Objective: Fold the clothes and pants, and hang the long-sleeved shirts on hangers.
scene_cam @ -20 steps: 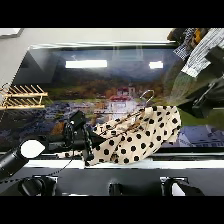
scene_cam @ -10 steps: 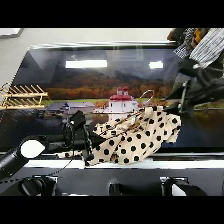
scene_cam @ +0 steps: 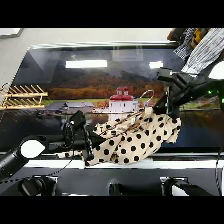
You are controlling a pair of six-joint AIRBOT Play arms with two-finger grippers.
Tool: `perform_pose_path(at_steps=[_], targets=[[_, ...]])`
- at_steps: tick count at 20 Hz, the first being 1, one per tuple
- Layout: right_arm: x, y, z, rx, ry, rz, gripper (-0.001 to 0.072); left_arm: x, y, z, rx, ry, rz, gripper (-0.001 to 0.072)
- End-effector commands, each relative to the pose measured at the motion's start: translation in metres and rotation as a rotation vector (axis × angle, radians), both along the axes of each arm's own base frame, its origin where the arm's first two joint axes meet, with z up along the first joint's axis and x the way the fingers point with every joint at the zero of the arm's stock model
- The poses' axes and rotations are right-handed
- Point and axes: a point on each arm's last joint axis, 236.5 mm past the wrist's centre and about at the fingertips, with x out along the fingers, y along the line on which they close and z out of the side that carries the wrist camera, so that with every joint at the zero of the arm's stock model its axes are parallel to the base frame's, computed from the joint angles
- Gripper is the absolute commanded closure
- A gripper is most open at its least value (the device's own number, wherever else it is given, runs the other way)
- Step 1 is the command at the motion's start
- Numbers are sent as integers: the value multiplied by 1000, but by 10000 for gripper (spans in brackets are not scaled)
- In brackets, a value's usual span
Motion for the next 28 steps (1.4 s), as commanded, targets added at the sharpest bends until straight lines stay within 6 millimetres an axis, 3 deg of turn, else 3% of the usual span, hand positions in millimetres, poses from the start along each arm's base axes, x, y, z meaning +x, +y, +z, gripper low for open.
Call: perform_pose_path(at_steps=[1, 4, 5, 7, 9, 13, 15, 19, 22, 24, 28], targets=[[-15, 2, -1, 7, 72, 26, 689, 0, 0, 0, 0, -4, -3, 690], [-18, 2, 5, 6, 48, 26, 691, 0, 0, 1, -1, -3, -3, 681], [-18, 2, 9, 4, 30, 22, 691, 0, 0, 1, -1, -4, -3, 612], [-21, 0, 16, -5, 2, 19, 692, 1, 1, 1, -8, 24, 20, 351], [-25, -4, 23, -27, -30, 14, 693, 8, 5, 1, -18, 58, 64, 204], [-29, -12, 34, -71, -88, -11, 693, 36, 26, 4, -68, 171, 235, 152], [-32, -13, 39, -74, -105, -15, 693, 54, 44, 12, -113, 218, 347, 38], [-32, -13, 46, -74, -135, -43, 692, 95, 109, 19, -233, 406, 670, 18], [-27, -13, 52, -69, -170, -71, 692, 112, 151, -14, -279, 569, 882, 20], [-20, -12, 57, -62, -206, -96, 692, 106, 152, -44, -255, 677, 918, 37], [-13, -12, 63, -49, -234, -147, 692, 85, 110, -85, -204, 823, 805, 38]])
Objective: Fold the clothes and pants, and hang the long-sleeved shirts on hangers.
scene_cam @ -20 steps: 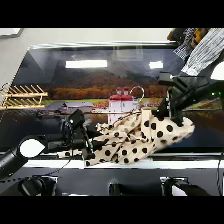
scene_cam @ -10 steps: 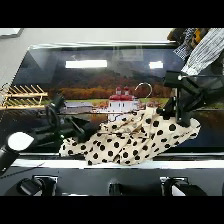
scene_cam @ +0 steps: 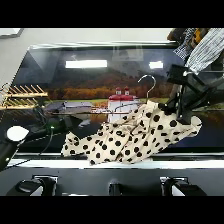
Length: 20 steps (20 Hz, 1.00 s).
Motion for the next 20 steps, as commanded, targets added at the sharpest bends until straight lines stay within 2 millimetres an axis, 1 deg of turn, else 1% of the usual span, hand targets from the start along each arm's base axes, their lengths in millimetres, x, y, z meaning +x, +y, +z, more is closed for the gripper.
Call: perform_pose_path(at_steps=[1, 4, 5, 7, 11, 13, 16, 17, 18, 20], targets=[[6, 0, 6, 12, -33, -34, 692, -15, -33, -30, -51, 93, -78, 39], [7, 0, 7, 14, -33, -42, 692, -17, -69, -38, -72, 52, -136, 39], [7, 0, 7, 15, -31, -43, 692, -17, -78, -41, -75, 42, -139, 39], [7, 0, 7, 20, -24, -57, 692, -16, -89, -48, -73, 39, -124, 39], [7, 1, 7, 24, -21, -63, 692, -22, -105, -52, -79, 53, -143, 42], [7, 1, 7, 27, -16, -70, 691, -24, -112, -47, -83, 18, -177, 43], [7, 1, 7, 29, -12, -78, 691, -22, -115, -42, -104, -1, -180, 50], [7, 1, 7, 29, -12, -78, 691, -22, -116, -40, -109, -7, -182, 74], [7, 1, 7, 29, -12, -78, 691, -21, -117, -38, -123, -4, -174, 119], [7, 1, 7, 29, -12, -78, 691, -18, -119, -35, -148, 5, -149, 118]])
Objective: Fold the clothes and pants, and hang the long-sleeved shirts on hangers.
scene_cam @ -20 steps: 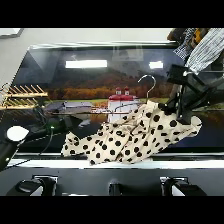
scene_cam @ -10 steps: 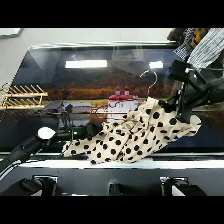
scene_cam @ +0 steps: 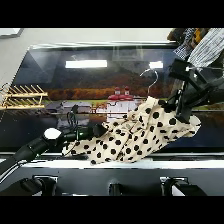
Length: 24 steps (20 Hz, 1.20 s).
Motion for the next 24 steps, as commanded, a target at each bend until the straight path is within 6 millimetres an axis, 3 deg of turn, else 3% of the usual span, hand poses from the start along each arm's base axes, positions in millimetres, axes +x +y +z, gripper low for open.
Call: perform_pose_path(at_steps=[1, 7, 9, 11, 18, 20, 21, 24], targets=[[0, 0, 1, 1, 0, -4, 691, 3, -4, 5, -29, 0, 22, 119], [0, 0, 1, 5, 6, -14, 691, -1, -23, -7, -22, 38, -11, 131], [0, 0, 1, 8, 11, -21, 691, 0, -28, -11, -18, 47, -18, 323], [-1, 0, 0, 9, 16, -25, 691, 4, -28, -19, -15, 71, 6, 410], [-1, 0, 0, 9, 16, -24, 691, 12, -27, -24, -21, 90, 52, 419], [-1, 0, 0, 9, 17, -24, 691, 14, -28, -21, -25, 82, 50, 614], [-1, 0, 0, 9, 17, -25, 691, 16, -29, -19, -25, 71, 48, 664], [-1, 0, 0, 13, 26, -36, 691, 19, -32, -12, -30, 40, 36, 690]])
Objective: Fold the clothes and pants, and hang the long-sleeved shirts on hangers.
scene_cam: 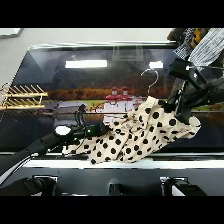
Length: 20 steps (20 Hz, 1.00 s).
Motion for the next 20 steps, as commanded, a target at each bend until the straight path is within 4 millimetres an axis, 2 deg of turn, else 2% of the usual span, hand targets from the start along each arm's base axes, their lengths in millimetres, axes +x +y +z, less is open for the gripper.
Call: perform_pose_path(at_steps=[1, 8, 9, 11, 12, 17, 20], targets=[[-2, 0, 0, 3, 11, -7, 691, 4, -3, 7, -4, -31, -13, 691], [-9, 0, -3, -3, 39, 5, 691, 6, -4, 10, 2, -62, -29, 685], [-9, 0, -2, -3, 38, 6, 691, 6, -4, 10, 2, -62, -29, 627], [-9, 0, -2, -3, 38, 6, 691, 5, -4, 10, 0, -61, -30, 453], [-9, 0, -2, -3, 38, 6, 691, 4, -5, 11, -4, -58, -38, 436], [-8, 0, -2, -3, 38, 5, 691, 1, -11, 16, -20, -62, -63, 438], [-9, 0, -2, -2, 40, 2, 691, 2, -11, 9, -8, -55, -63, 444]])
